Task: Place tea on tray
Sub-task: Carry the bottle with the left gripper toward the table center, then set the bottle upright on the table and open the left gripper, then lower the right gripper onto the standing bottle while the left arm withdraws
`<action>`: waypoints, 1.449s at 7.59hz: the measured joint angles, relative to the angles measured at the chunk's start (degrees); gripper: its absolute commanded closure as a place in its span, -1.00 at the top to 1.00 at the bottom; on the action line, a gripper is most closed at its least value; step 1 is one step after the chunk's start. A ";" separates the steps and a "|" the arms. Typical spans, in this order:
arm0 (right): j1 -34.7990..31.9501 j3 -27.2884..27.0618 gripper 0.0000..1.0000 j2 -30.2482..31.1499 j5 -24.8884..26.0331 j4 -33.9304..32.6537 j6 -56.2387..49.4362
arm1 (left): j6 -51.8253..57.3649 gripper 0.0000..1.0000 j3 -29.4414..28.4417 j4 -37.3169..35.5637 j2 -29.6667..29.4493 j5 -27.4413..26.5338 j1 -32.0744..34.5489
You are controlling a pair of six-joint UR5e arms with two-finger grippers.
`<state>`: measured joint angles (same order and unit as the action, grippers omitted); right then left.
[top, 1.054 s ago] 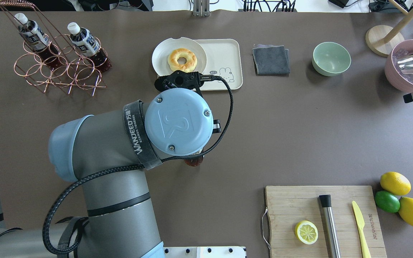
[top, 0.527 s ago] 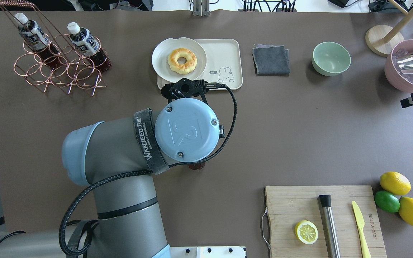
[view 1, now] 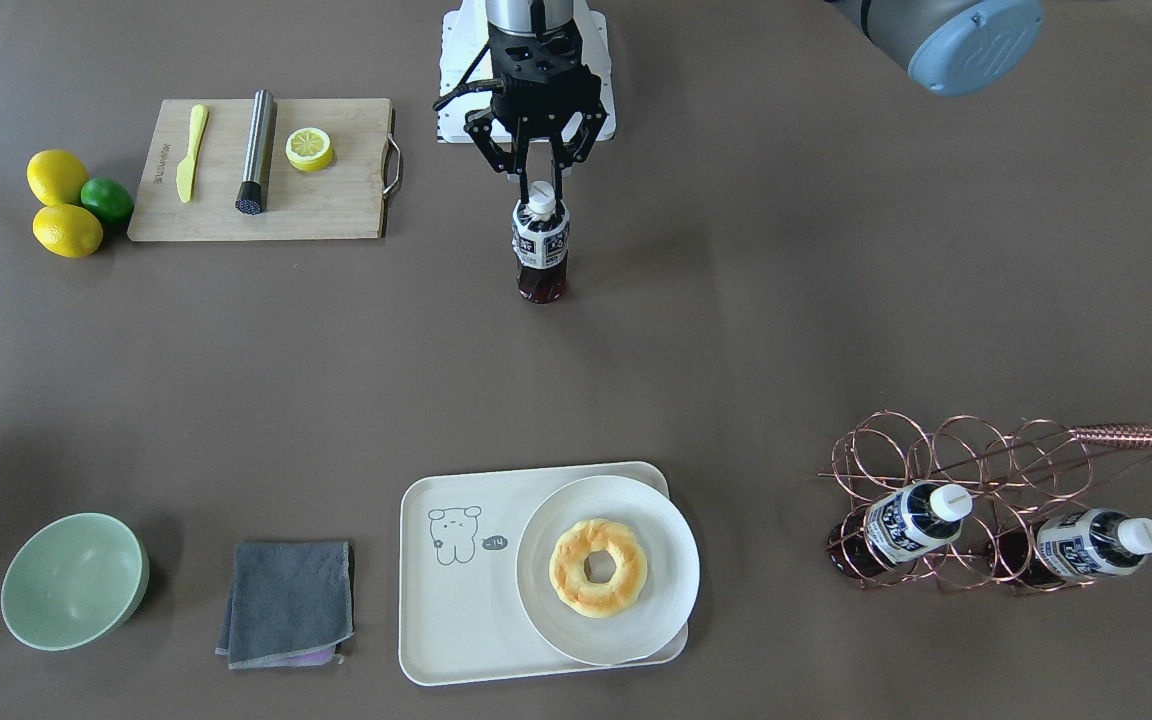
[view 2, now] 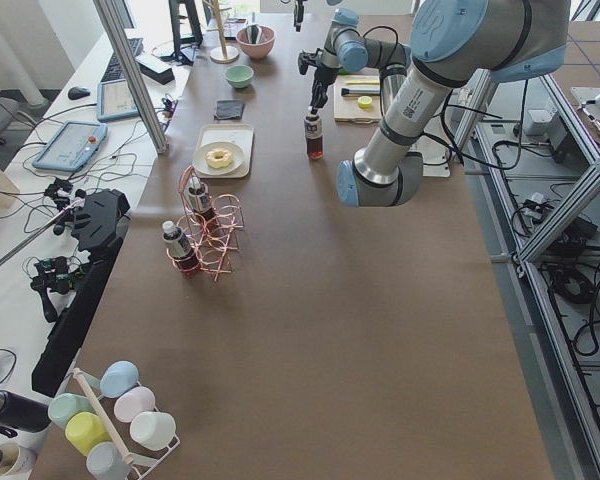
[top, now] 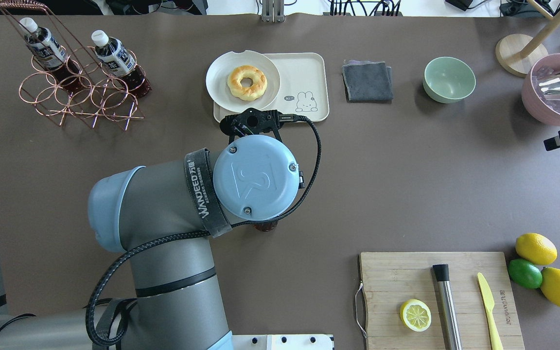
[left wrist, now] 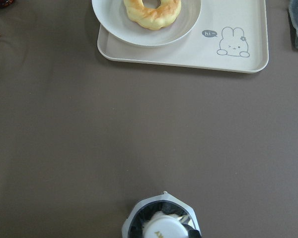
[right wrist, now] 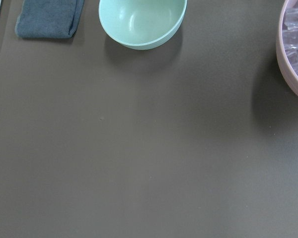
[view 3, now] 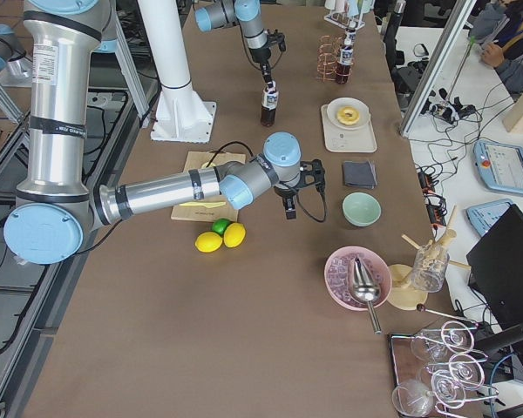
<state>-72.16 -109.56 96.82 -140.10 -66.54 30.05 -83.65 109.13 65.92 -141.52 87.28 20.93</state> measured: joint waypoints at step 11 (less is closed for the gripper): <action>25.44 -10.97 0.96 -36.41 12.36 -27.06 44.61 | 23.49 0.87 9.39 7.62 16.63 22.50 22.37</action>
<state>-46.72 -120.53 60.41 -127.74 -93.60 74.66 -60.16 118.53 73.53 -124.89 109.78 43.30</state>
